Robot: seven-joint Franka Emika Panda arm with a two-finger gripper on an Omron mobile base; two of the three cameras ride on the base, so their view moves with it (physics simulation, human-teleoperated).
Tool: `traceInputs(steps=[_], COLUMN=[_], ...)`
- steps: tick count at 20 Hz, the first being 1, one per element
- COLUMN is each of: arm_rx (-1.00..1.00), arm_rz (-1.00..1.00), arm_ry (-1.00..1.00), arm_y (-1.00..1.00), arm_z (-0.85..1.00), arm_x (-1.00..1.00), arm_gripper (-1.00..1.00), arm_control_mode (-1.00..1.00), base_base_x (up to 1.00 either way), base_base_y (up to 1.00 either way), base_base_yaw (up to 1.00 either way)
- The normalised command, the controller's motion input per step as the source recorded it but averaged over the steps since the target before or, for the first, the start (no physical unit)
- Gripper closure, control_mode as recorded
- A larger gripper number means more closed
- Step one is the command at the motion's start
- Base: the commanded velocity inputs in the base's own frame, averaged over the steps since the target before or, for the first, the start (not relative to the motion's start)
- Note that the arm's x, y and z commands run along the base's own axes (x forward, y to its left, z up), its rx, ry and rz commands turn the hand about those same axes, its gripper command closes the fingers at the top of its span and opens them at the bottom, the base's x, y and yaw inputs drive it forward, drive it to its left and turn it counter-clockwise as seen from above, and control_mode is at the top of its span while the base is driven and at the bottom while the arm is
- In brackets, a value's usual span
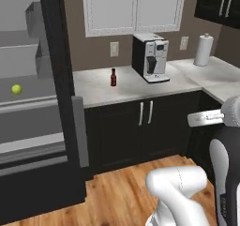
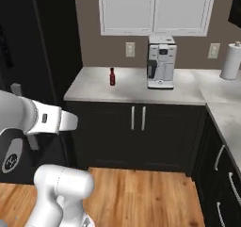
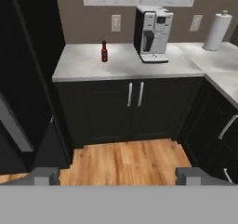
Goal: Place the ketchup and condiment bottle from the counter to the top shelf of the fridge. If the existing items in the fridge are on the top shelf, move them to other shelves.
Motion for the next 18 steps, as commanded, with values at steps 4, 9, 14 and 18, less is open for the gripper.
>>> traceInputs(steps=[4, 9, 14, 18], arm_rx=[0.00, 0.00, 0.00, 0.00], arm_rz=[0.00, 0.00, 0.00, 0.00], arm_ry=[0.00, 0.00, 0.00, 0.00], arm_y=[0.00, 0.00, 0.00, 0.00], arm_z=[0.00, 0.00, 0.00, 0.00], arm_x=[0.00, 0.00, 0.00, 0.00], arm_gripper=[-1.00, -1.00, -1.00, -1.00], arm_control_mode=[1.00, 1.00, 1.00, 1.00], base_base_x=[1.00, 1.00, 1.00, 0.92], base_base_y=[-0.49, -0.03, 0.00, 0.00], base_base_yaw=[0.02, 0.04, 0.10, 0.13])
